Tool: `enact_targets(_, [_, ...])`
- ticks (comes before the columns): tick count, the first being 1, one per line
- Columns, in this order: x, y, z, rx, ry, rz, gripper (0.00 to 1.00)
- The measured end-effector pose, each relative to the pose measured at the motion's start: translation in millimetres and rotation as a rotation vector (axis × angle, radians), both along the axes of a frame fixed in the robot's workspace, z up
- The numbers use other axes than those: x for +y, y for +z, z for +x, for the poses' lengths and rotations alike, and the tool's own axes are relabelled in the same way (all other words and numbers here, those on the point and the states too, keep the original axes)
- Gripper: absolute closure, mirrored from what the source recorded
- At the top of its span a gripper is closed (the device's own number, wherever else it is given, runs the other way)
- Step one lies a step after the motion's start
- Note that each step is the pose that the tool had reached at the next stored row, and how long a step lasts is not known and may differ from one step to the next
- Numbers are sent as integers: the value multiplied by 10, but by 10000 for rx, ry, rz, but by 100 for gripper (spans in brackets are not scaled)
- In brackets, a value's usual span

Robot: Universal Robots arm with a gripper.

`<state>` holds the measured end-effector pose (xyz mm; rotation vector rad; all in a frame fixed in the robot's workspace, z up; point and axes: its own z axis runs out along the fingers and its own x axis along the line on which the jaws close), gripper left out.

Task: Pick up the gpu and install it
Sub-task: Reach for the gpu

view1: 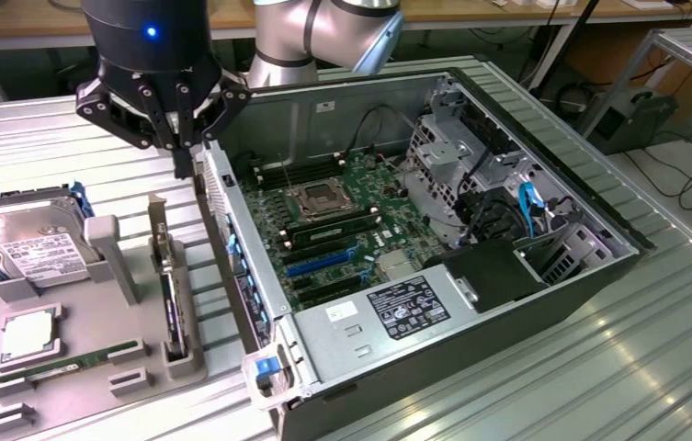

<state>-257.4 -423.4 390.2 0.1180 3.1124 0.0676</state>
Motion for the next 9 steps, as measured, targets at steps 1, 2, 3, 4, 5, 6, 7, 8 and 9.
enact_targets(1, [-3, -1, 0, 0, 0, 0, 89])
enact_targets(2, [-7, -2, -1, 0, 1, 0, 89])
enact_targets(3, [-10, -3, -1, 0, 0, 0, 89])
enact_targets(4, [-14, -3, -1, 0, 1, 0, 89])
enact_targets(5, [-17, -4, -2, 0, 0, 0, 89])
enact_targets(6, [-19, -4, -2, 0, 0, 0, 89])
enact_targets(7, [-21, -5, -2, 0, 0, 0, 89])
enact_targets(8, [-25, -5, -2, 0, 0, -1, 89])
enact_targets(9, [-28, -6, -3, 0, 0, 0, 89])
